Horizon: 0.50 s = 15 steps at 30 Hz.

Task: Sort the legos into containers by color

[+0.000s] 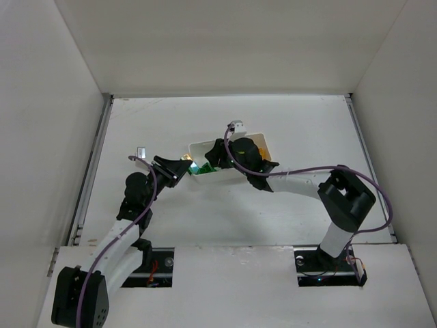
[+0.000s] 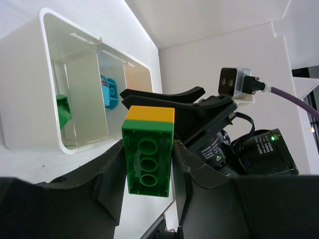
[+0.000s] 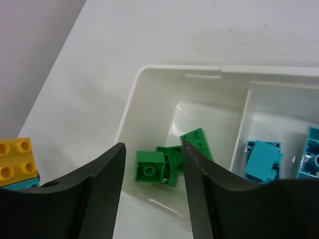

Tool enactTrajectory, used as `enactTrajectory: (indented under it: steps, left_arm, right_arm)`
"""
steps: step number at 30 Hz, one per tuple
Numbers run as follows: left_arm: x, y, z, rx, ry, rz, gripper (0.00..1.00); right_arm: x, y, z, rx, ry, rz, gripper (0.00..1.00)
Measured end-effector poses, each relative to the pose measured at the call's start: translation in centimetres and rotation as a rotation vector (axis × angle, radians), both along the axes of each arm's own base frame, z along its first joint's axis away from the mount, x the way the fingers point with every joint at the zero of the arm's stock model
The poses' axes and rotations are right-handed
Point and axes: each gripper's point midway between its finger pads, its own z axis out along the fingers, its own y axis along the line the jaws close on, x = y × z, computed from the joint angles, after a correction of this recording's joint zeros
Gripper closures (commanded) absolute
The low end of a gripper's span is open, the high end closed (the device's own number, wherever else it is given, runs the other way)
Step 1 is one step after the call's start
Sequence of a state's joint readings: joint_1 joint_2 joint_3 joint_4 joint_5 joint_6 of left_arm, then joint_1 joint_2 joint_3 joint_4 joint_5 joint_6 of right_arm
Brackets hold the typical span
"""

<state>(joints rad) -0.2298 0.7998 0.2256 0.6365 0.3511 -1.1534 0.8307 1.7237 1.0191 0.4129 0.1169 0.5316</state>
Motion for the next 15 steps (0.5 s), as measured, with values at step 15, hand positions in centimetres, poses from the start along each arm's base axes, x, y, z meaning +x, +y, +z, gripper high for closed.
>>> enactTrajectory:
  steps: [15]
  left_arm:
    - [0.4,-0.5,0.4,-0.027,-0.01,-0.007,0.85]
  right_arm:
    - [-5.1,-1.5,5.6,0.228,-0.027,0.185,0.21]
